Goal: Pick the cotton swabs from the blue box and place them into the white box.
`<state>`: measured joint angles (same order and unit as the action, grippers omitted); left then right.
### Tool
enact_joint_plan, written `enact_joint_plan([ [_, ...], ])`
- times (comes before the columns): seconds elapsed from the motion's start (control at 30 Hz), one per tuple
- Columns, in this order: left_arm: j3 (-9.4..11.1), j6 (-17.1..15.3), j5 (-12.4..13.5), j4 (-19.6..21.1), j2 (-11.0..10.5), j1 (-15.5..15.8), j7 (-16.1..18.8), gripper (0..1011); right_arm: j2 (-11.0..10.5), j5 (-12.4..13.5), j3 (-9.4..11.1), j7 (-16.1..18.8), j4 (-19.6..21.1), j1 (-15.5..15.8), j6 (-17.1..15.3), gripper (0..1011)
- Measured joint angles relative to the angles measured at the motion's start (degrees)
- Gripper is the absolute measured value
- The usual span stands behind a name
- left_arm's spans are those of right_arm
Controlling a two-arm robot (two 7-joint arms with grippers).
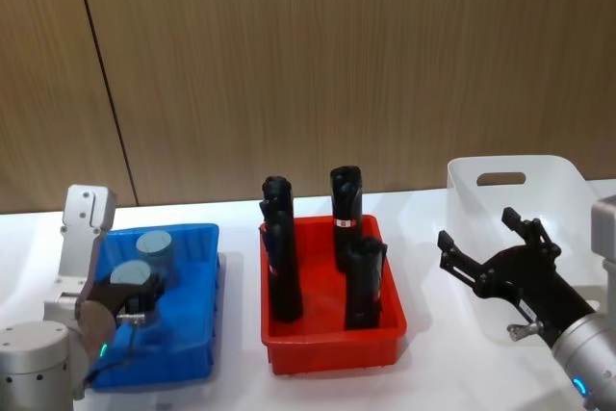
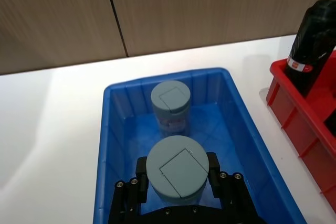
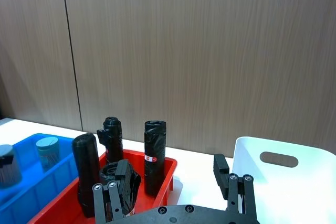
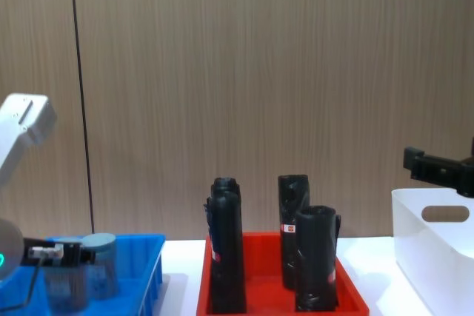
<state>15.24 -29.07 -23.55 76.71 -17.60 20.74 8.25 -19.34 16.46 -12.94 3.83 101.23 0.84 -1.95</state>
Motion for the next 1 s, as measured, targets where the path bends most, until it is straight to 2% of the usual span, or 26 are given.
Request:
enact_joint_plan([
  [0.3,-0.25,3.18,1.07,6.01,-1.3,-2.43,-0.92,669,0.0,0.0,0.0,0.0,0.0,0.0,0.0,1002],
  [0.53,-0.43,5.21,1.5,10.45,-2.43,-4.04,-3.95,669,0.0,0.0,0.0,0.0,0.0,0.0,0.0,1002],
  [0.9,-0.57,7.57,1.21,15.24,-3.75,-5.24,-10.9,669,0.0,0.0,0.0,0.0,0.0,0.0,0.0,1002],
  [1.0,-0.58,8.06,0.76,16.29,-4.03,-5.32,-13.76,669,0.0,0.0,0.0,0.0,0.0,0.0,0.0,1002],
])
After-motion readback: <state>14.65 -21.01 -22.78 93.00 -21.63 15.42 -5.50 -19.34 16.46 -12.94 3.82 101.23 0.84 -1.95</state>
